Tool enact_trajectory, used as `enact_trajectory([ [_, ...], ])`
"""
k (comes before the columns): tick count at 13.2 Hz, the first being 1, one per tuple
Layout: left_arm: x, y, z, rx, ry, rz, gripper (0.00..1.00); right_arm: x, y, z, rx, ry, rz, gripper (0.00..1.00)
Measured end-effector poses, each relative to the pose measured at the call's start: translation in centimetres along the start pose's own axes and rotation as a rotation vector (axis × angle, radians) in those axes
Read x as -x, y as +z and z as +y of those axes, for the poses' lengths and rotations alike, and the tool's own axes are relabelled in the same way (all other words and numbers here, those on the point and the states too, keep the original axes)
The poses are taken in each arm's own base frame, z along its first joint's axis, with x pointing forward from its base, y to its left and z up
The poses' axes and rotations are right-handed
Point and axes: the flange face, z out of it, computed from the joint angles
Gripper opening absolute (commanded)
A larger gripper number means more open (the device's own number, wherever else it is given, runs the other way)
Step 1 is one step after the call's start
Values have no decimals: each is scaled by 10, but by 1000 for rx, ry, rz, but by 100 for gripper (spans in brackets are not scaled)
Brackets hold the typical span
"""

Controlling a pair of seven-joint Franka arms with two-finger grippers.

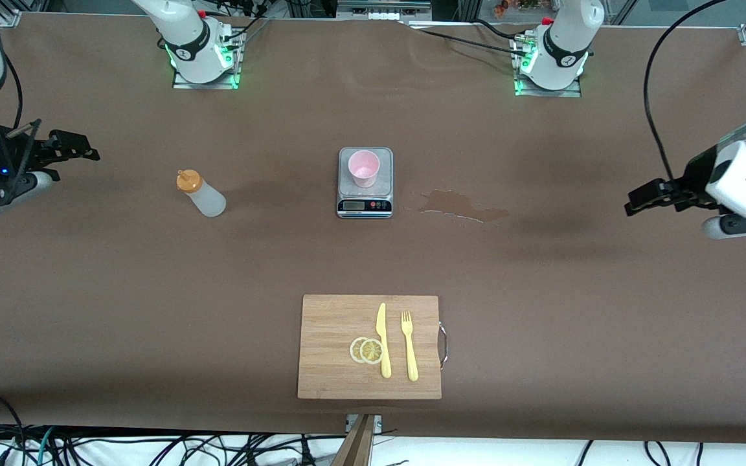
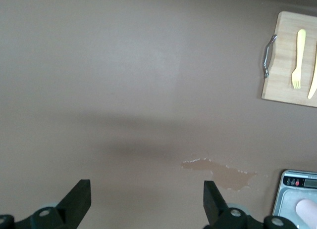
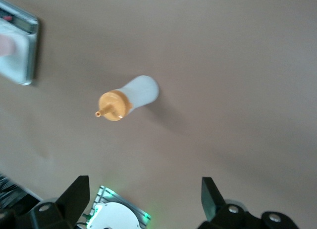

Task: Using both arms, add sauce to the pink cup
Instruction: 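Reach the right gripper to the white sauce bottle and grasp it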

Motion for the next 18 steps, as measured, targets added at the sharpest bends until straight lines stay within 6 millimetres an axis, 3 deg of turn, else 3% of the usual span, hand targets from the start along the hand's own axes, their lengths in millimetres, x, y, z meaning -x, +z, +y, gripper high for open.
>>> enact_trajectory([
  [3,14,-16,-5,-3,10,-24,100,25,39,56,-178,-184,87,100],
  [6,15,-18,-8,-19,71,-24,100,22,90,96,-335,-429,230,100],
  [11,22,-15,12,-67,137,-42,100,3,169,117,-504,-814,453,99],
  [15,21,-18,15,-66,142,-35,100,-1,252,141,-593,-1022,704,99],
  [18,20,-19,16,-65,144,-32,100,-12,304,136,-665,-1109,881,99],
])
